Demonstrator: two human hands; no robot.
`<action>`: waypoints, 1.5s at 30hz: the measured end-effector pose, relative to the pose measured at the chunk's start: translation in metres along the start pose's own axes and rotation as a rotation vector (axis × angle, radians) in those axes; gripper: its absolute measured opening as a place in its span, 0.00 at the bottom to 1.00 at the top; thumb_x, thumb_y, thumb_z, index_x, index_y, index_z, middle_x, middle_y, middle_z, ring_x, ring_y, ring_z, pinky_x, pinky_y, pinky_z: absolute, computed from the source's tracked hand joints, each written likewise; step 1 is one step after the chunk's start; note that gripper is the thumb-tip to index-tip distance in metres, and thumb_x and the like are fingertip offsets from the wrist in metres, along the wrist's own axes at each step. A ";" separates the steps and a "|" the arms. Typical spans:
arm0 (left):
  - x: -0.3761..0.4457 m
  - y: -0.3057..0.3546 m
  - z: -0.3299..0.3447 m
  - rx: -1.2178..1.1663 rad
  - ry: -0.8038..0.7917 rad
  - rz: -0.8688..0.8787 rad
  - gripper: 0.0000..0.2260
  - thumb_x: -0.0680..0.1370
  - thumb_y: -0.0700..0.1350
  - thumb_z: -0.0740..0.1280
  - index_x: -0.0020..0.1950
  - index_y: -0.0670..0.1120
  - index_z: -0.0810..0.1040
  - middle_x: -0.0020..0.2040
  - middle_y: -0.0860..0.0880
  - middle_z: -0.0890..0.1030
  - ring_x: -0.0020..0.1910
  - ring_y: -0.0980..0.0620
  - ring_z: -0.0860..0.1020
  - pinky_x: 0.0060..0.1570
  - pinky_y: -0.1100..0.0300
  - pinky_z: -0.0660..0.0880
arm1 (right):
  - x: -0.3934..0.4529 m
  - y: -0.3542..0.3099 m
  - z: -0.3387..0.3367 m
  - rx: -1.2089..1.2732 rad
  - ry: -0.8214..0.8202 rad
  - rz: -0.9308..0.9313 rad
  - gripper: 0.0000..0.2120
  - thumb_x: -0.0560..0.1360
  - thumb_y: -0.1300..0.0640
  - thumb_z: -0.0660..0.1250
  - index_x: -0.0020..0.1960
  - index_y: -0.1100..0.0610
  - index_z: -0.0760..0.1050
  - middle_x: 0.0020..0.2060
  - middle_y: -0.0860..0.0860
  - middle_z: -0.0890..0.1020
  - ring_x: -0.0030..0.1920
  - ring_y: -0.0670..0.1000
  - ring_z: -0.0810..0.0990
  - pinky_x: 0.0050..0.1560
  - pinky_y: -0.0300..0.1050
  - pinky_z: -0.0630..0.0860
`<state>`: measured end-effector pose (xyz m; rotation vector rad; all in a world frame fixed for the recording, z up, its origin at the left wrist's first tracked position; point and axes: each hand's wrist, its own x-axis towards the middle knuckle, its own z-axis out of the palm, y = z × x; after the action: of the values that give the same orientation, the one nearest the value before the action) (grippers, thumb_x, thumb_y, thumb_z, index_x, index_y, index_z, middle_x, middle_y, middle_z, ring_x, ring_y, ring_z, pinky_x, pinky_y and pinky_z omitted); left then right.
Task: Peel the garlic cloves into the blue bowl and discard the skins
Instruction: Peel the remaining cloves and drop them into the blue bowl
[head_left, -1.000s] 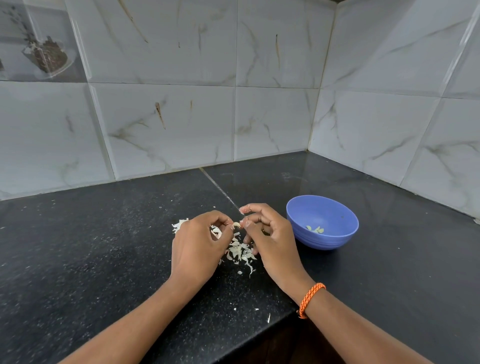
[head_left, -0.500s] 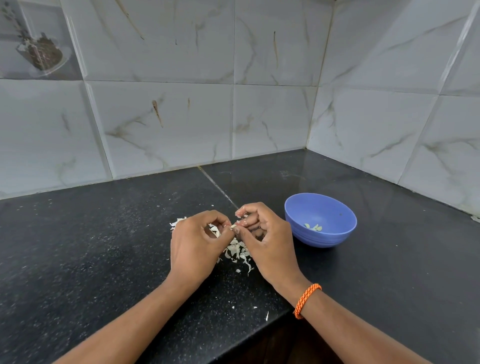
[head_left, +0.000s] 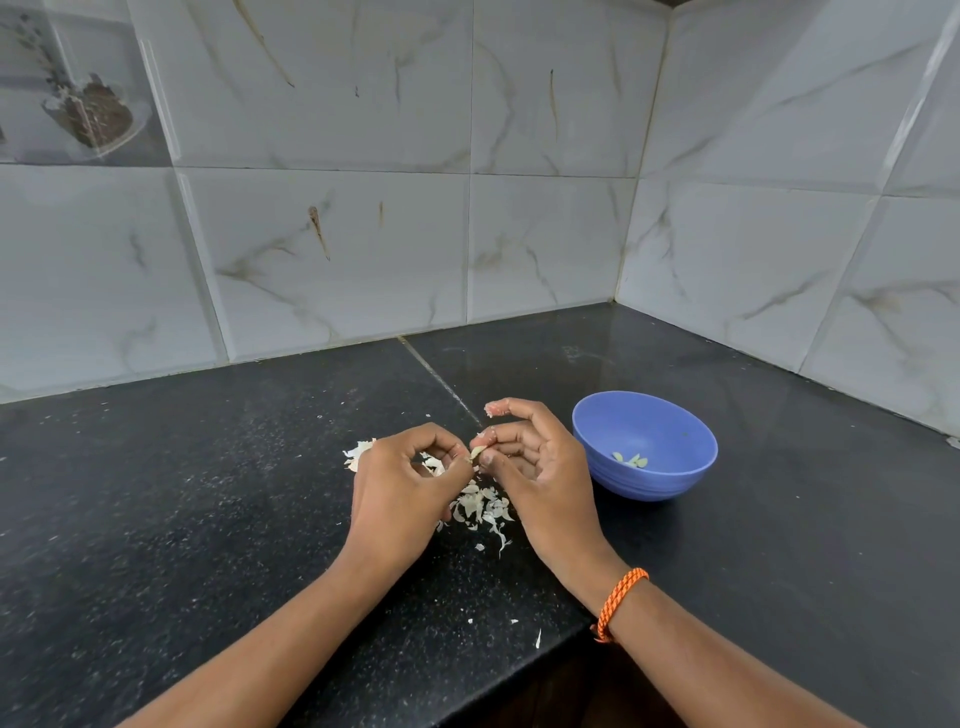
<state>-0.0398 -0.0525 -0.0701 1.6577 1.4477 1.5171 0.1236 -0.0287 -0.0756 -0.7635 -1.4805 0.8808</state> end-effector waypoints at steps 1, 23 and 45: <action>0.000 -0.001 0.000 0.009 -0.006 0.007 0.07 0.79 0.46 0.76 0.41 0.53 0.85 0.34 0.48 0.85 0.25 0.44 0.81 0.34 0.45 0.81 | 0.000 0.000 0.000 0.010 0.004 -0.001 0.19 0.78 0.70 0.74 0.65 0.54 0.78 0.48 0.53 0.88 0.51 0.53 0.87 0.53 0.44 0.83; -0.001 0.003 0.002 -0.113 -0.068 -0.102 0.06 0.79 0.50 0.78 0.45 0.50 0.89 0.40 0.50 0.88 0.26 0.42 0.82 0.31 0.55 0.72 | 0.000 -0.001 0.000 -0.106 0.098 -0.001 0.19 0.76 0.67 0.75 0.61 0.49 0.79 0.45 0.50 0.87 0.44 0.53 0.85 0.48 0.59 0.86; -0.005 0.002 0.002 0.304 0.060 0.145 0.01 0.78 0.52 0.77 0.47 0.60 0.88 0.35 0.67 0.83 0.28 0.60 0.81 0.37 0.57 0.80 | 0.000 -0.001 0.001 -0.186 0.095 -0.046 0.16 0.75 0.63 0.75 0.56 0.47 0.77 0.40 0.50 0.84 0.33 0.53 0.70 0.37 0.55 0.74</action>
<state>-0.0367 -0.0573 -0.0713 1.9453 1.6911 1.4912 0.1230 -0.0290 -0.0749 -0.8920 -1.5027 0.6692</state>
